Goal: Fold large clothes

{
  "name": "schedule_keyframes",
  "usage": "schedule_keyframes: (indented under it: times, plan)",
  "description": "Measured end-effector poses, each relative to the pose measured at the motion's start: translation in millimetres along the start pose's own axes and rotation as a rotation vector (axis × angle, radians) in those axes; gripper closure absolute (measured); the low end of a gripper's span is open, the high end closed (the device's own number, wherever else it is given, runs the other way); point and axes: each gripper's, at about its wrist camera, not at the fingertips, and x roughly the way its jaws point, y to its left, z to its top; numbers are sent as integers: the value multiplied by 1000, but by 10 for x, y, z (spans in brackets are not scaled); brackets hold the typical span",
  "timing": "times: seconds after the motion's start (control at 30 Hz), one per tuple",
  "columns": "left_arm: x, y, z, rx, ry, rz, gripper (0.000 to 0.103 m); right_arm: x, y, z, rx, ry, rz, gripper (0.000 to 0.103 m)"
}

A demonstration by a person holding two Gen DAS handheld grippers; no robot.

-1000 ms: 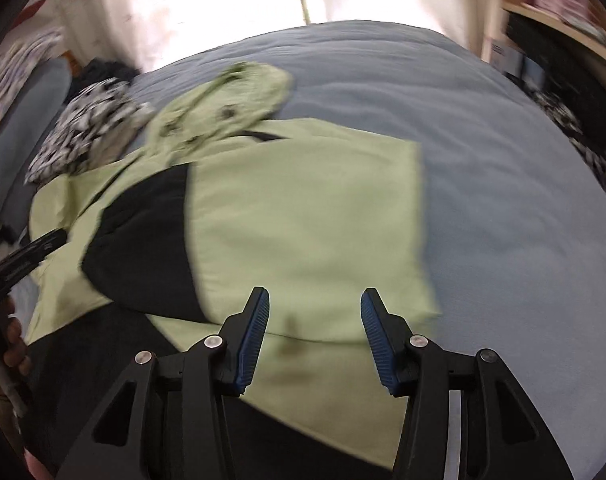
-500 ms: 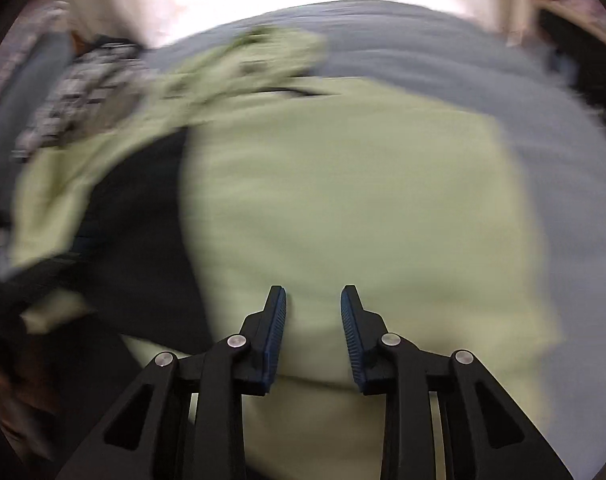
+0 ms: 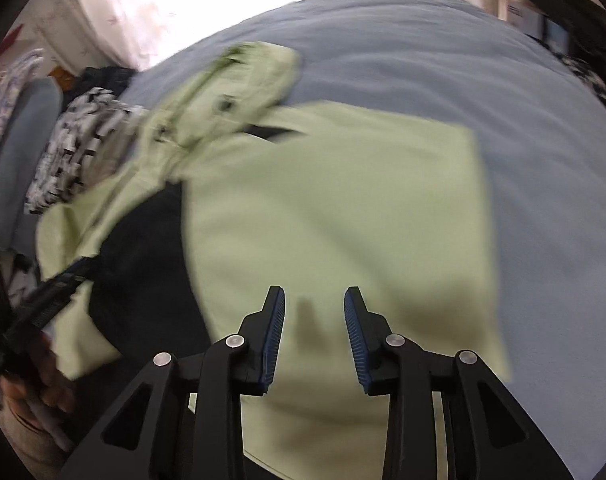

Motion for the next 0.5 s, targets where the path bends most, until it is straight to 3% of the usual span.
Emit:
schedule_keyframes:
  times: [0.13,0.23,0.37,0.5]
  plan:
    - [295,-140,223,-3,-2,13,64,380,437,381,-8,-30,57,72]
    - [552,-153,320,-16,1,39,64,662,474,538,3,-45,4,72]
    - [780,26,382,-34,-19,133,64,674,1,627,27,-112,-97,72]
    - [886,380,404,-103,-33,136,63,544,-613,657,30,-164,-245,72]
